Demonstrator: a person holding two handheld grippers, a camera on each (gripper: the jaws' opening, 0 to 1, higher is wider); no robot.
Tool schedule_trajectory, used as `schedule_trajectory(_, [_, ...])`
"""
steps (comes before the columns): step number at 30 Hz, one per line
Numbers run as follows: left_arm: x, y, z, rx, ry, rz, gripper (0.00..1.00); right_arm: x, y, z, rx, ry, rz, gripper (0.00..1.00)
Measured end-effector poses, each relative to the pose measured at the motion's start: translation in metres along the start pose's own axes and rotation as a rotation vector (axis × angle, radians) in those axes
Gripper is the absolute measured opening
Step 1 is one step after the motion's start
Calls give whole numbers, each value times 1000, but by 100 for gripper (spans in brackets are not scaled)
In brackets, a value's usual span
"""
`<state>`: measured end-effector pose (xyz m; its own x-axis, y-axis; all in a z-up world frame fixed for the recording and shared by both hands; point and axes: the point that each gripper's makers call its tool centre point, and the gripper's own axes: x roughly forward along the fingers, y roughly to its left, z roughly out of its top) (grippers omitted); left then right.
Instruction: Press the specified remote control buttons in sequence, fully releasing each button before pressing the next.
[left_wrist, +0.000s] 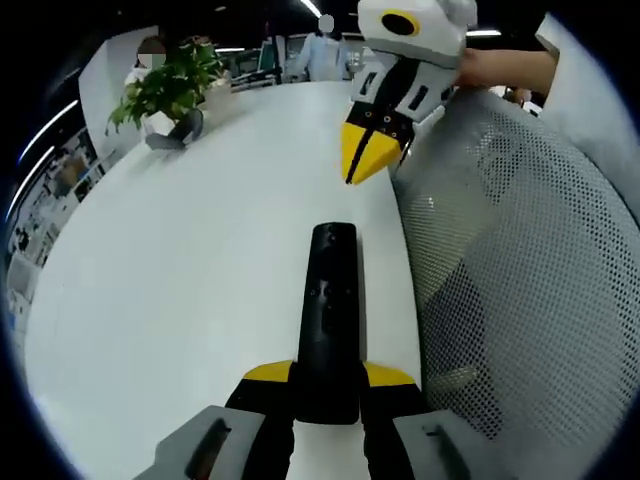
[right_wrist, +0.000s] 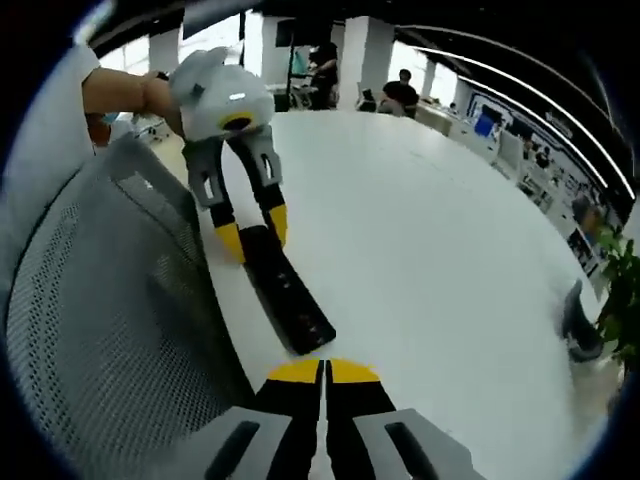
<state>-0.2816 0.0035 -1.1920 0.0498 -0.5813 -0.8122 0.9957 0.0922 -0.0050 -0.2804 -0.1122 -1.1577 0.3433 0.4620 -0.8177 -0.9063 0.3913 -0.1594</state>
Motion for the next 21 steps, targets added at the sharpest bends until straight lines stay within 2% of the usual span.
schedule_trajectory(2, [0,0,0,1,-5,-2,24,5,0,4,7,-4,13,0])
schedule_trajectory(6, [0,-1,1,23,-10,-14,24,13,4,14,37,-31,85,0])
schedule_trajectory(13, [-1,-3,1,43,-6,-32,24,28,16,10,20,28,187,0])
schedule_trajectory(15, [-1,-3,1,42,-8,-32,24,30,16,6,7,53,189,0])
schedule_trajectory(18, [-1,-3,1,42,-15,-32,24,29,15,9,1,48,190,0])
schedule_trajectory(21, [-1,-3,1,40,-23,-33,24,30,14,9,12,74,194,0])
